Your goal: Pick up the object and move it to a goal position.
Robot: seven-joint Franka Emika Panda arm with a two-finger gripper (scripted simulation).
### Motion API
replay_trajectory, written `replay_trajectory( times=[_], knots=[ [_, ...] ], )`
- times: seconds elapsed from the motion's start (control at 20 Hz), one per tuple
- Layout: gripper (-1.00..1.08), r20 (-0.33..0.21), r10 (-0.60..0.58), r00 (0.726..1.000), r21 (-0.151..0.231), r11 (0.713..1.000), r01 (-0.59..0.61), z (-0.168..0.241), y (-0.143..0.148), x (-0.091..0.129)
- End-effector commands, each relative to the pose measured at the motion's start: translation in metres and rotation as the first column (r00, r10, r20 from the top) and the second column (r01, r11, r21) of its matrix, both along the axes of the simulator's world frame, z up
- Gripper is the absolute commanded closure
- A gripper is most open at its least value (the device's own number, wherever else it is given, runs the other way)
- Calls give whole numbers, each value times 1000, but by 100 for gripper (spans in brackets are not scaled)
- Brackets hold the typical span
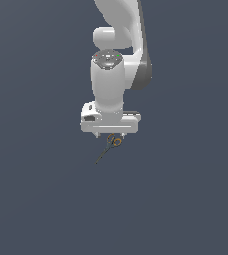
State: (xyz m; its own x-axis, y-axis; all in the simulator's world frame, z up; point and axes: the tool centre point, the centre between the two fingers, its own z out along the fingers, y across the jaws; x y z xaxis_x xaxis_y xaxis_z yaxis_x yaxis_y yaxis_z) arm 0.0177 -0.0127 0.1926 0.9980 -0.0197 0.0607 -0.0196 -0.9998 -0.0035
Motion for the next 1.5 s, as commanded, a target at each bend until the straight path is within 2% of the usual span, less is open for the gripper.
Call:
replay_trajectory(
  times=[0.0,0.45,0.8,1.2,1.45],
  knots=[
    [-92,0,0,1000,0,1000,0,0,0,0],
    [-92,33,31,999,-22,999,-30,16,-5,5],
    [-92,30,13,999,-18,1000,-13,12,-6,4],
    [-92,17,-99,995,-1,995,99,-10,-8,-2],
    [-92,1,-218,976,12,976,218,-34,-10,-9]
  ],
)
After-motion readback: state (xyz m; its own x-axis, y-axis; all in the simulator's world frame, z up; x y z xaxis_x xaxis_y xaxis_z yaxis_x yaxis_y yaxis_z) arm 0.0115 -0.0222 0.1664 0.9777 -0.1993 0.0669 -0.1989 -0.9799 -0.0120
